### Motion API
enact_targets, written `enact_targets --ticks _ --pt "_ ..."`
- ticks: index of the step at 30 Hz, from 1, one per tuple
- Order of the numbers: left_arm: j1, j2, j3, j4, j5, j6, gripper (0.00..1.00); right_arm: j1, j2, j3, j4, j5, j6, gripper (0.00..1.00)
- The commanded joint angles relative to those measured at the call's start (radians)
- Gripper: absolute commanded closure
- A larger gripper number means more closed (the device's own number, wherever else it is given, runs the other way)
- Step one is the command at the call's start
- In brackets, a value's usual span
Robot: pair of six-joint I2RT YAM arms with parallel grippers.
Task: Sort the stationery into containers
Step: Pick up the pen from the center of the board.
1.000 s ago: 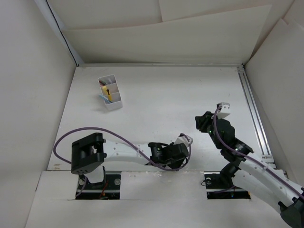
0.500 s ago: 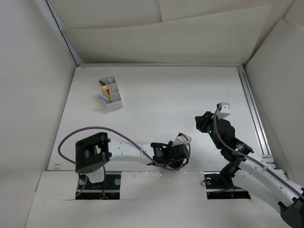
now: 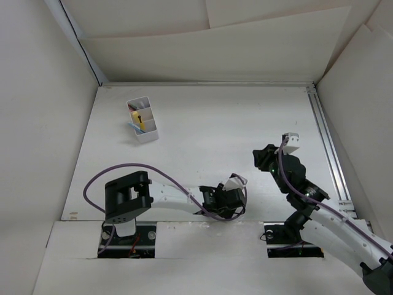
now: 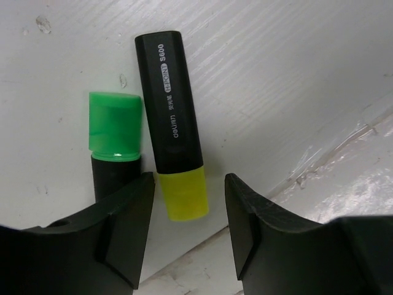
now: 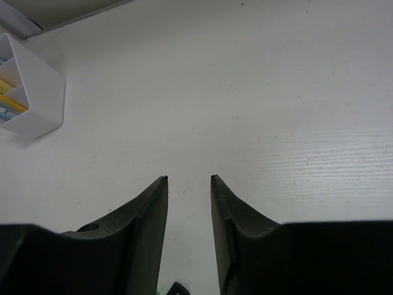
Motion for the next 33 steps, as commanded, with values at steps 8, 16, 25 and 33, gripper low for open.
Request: enact_targets --ticks 8,16,25,33 --pt "-0.003 0.019 0.041 0.01 -0.062 -0.01 0.67 -0.007 -0.031 0.035 0.025 -0.005 -0.008 0.61" --pt "-0.003 0.008 0.051 0.021 -0.065 -0.02 1.0 -0.007 -0.049 0.025 0.025 -0.005 -0.008 0.61" --pt "-0.003 -0.222 0.02 0.01 -0.146 -0.073 1.0 -0.007 -0.077 0.025 0.014 0.043 -0.008 0.61" --pt "0.14 -0.419 -0.009 -0.02 -0.194 -0.173 1.0 -0.007 -0.086 0.025 0.014 0.032 -0.008 0.61"
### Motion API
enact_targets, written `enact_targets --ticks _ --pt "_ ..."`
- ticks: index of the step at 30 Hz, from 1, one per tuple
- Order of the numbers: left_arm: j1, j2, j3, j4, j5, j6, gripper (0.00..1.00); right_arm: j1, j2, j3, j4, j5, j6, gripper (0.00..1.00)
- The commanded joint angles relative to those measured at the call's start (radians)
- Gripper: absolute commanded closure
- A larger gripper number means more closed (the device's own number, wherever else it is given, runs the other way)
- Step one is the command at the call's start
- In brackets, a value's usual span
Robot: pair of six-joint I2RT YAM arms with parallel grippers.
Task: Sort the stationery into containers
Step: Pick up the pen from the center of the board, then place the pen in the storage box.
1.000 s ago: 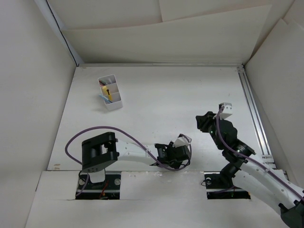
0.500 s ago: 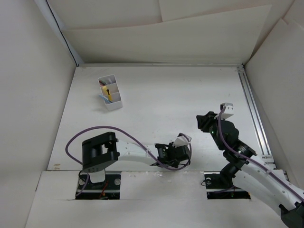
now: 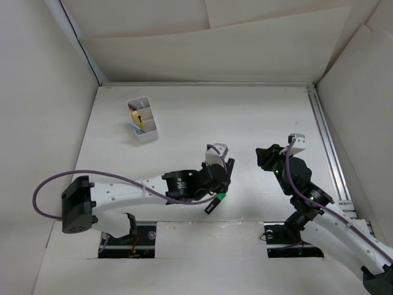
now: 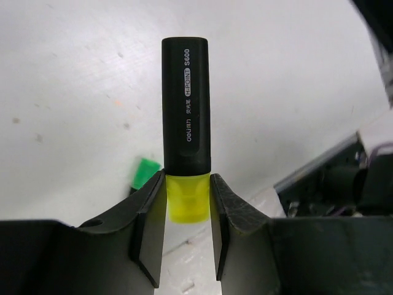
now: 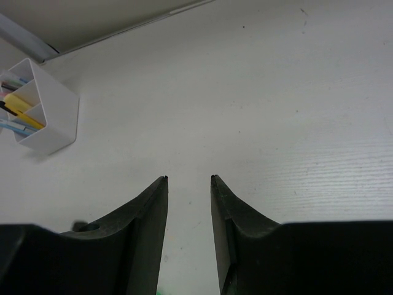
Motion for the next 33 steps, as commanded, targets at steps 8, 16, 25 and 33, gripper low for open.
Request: enact_targets --ticks 8,16,25,33 --pt "0.471 -0.308 -0.14 0.246 -0.02 -0.035 0.98 -0.007 -0.001 0.025 0.015 -0.019 0.002 0.61" --pt "0.913 -0.247 -0.071 0.26 0.532 -0.126 0.98 -0.016 0.018 0.025 0.025 -0.051 -0.008 0.61" --pt "1.144 -0.009 -0.173 0.839 1.052 -0.648 0.97 -0.016 0.009 0.025 0.025 -0.061 -0.008 0.61" --pt "1.229 -0.046 -0.255 0.86 0.958 -0.827 1.0 -0.016 0.009 0.025 0.025 -0.061 -0.008 0.61"
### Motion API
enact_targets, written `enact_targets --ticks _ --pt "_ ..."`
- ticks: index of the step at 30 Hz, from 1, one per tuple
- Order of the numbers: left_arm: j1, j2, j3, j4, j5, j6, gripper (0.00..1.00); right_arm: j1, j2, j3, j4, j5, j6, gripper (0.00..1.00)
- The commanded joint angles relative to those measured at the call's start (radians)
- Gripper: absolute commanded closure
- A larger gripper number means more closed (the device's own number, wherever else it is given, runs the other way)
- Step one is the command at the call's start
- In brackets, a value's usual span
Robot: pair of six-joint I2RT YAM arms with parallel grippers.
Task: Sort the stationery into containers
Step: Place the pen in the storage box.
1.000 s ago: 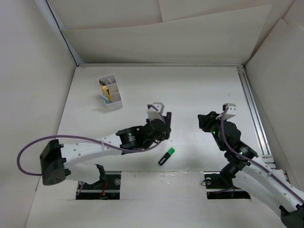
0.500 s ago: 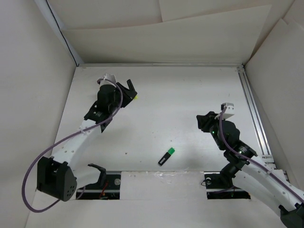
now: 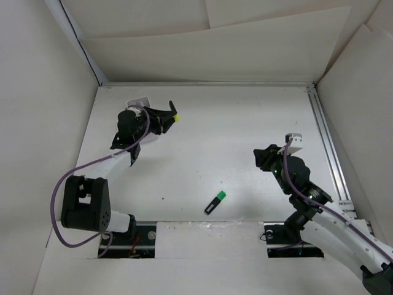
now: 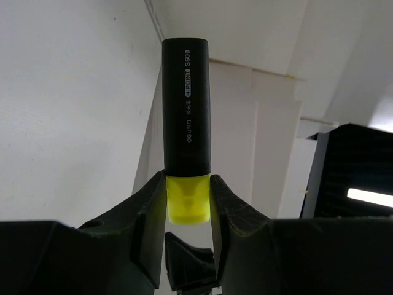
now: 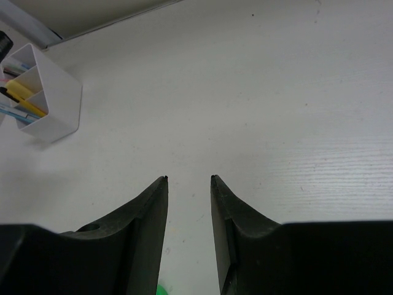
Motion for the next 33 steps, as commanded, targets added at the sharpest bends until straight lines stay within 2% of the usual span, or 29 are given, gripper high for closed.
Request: enact_targets --ticks 1,6,8,12,14,19,26,33 --pt "0.078 -0.086 -0.026 0.07 -0.003 -0.099 1.0 -0.009 -0.012 0.025 0.024 -0.01 -0.008 0.61" --pt "0.255 -0.208 -0.016 -0.206 0.002 0.038 1.0 -0.009 -0.012 0.025 0.024 -0.01 -0.008 0.61" --pt "0.286 -0.209 -0.002 -0.241 0.049 0.05 1.0 -0.009 -0.021 0.025 0.024 -0.019 -0.008 0.61" --pt "0.298 -0.132 -0.039 -0.147 0.161 -0.015 1.0 -0.009 -0.011 0.025 0.024 -0.019 -0.008 0.61" --pt "0.287 -0.121 -0.077 -0.12 0.161 -0.055 1.0 -0.009 -0.001 0.036 0.024 -0.029 -0.008 0.61" --pt "0.296 -0.134 -0.095 -0.165 0.137 -0.045 1.0 -0.009 0.008 0.036 0.024 -0.051 -0.008 0.61" --pt "0.296 -0.029 -0.157 -0.015 0.148 -0.103 1.0 -0.009 0.008 0.036 0.033 -0.072 -0.008 0.61" --pt "0.296 0.014 -0.137 -0.001 0.126 -0.125 1.0 -0.009 0.008 0.036 0.033 -0.072 -0.008 0.61"
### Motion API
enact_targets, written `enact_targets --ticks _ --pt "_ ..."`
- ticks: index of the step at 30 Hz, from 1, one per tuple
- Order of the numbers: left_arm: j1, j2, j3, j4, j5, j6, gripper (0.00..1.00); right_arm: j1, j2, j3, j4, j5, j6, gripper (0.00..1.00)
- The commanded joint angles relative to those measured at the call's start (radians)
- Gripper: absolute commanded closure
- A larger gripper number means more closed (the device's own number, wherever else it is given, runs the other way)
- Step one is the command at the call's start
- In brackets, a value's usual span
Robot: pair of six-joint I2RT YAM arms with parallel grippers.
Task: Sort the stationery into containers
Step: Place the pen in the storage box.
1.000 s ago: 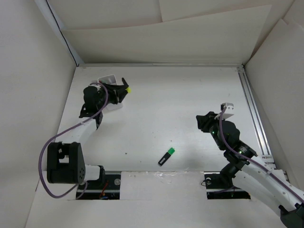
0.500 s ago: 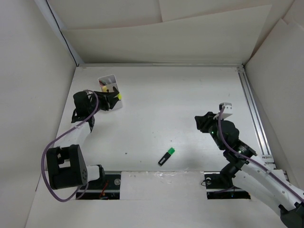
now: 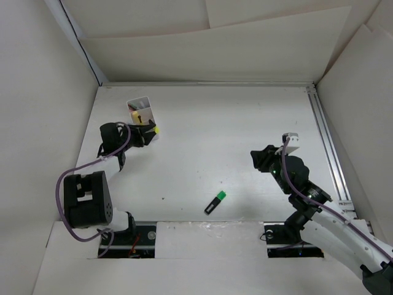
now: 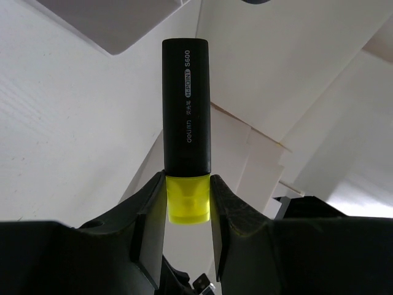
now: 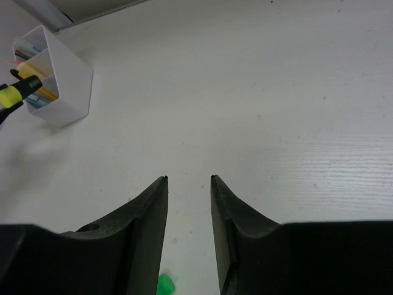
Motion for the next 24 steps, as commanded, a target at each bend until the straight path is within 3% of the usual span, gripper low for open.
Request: enact_targets --ticks 1,24 --pt "0.004 0.006 0.015 0.103 0.002 -0.02 1.0 -0.009 -0.005 0.036 0.033 -0.008 -0.008 0.61" --pt "0.024 0.128 0.14 0.131 -0.01 -0.055 0.99 -0.009 0.005 0.036 0.042 -0.008 -0.008 0.61"
